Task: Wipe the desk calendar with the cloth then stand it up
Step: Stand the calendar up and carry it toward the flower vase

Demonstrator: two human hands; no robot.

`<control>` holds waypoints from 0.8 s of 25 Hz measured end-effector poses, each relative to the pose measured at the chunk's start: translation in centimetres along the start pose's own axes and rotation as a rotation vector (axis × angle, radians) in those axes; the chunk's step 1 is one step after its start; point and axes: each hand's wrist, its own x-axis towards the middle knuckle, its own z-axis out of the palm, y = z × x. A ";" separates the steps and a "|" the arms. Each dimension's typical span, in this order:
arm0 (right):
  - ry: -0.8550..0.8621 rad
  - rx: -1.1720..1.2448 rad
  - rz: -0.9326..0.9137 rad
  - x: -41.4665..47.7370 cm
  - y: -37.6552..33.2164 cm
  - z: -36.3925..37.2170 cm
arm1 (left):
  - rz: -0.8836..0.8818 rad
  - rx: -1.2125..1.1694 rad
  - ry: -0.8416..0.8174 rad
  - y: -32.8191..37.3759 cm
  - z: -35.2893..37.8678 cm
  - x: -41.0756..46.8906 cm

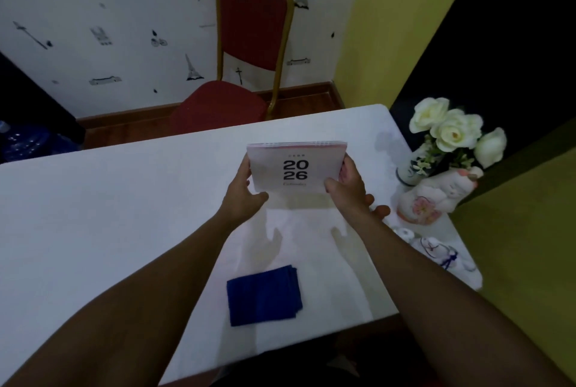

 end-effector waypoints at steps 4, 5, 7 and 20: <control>0.091 0.037 0.082 1.8 1.0 -4.2 | 0.006 -0.005 -0.096 3.2 4.1 3.4; 0.112 0.069 0.092 2.1 1.4 -5.1 | 0.004 -0.001 -0.115 3.9 5.1 4.1; 0.147 0.123 0.125 2.6 2.4 -6.7 | 0.002 0.013 -0.152 4.9 6.9 5.4; 0.199 0.177 0.120 3.3 5.2 -8.8 | 0.014 0.028 -0.197 6.1 11.1 7.9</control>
